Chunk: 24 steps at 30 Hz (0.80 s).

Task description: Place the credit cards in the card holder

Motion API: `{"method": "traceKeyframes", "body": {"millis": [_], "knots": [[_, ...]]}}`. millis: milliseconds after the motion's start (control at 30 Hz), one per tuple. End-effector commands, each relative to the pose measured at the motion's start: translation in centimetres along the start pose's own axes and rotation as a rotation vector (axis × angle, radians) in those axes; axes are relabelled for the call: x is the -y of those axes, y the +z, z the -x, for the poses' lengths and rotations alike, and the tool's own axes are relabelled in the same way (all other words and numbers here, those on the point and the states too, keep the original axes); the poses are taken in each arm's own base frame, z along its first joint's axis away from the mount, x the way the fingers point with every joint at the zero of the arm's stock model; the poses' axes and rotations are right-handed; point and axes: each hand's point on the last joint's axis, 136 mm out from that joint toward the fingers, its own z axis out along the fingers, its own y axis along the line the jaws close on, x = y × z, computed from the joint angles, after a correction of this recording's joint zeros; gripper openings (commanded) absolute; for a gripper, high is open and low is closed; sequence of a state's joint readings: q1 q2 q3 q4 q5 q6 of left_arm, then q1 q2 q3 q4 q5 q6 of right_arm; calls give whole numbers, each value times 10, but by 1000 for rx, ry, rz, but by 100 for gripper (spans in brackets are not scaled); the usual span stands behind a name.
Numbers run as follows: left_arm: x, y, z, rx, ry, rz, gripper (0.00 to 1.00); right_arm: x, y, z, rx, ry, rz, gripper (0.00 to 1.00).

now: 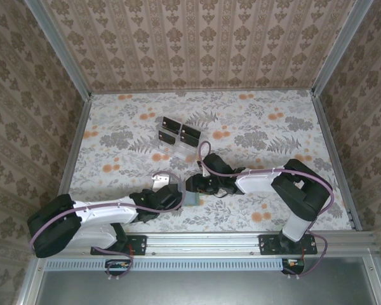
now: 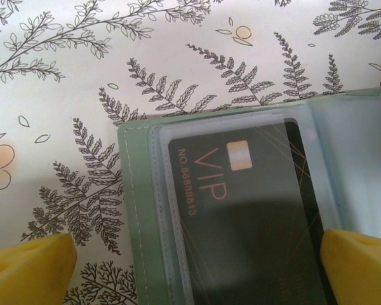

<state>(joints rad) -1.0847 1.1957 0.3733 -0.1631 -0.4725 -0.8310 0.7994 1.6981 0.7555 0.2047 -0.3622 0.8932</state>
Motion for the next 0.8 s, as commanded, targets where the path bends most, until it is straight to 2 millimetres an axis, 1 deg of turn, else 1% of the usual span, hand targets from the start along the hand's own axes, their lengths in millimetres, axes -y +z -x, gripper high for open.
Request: {"method": "traceKeyframes", "body": {"millis": [0,100,233,367,667,733,767], "knots": [[-17,2,-13,-26,9,55,100,-10,-17,5,47,-35,1,51],[-16,1,-13,-22,5,47,100,-8,-26,7,68,-46,-29,51],[-16,0,-12,-17,0,40,100,-3,-26,5,59,-50,-54,51],[-13,-1,-9,-10,-2,28,100,-3,-18,3,41,-43,-50,51],[-5,-13,9,42,-13,-11,100,-5,4,-5,-6,-47,-51,48],[-5,-14,11,48,-16,-13,100,-5,7,-6,-13,-49,-51,45],[-6,-15,12,51,-18,-12,100,-6,8,-6,-16,-50,-48,41]]}}
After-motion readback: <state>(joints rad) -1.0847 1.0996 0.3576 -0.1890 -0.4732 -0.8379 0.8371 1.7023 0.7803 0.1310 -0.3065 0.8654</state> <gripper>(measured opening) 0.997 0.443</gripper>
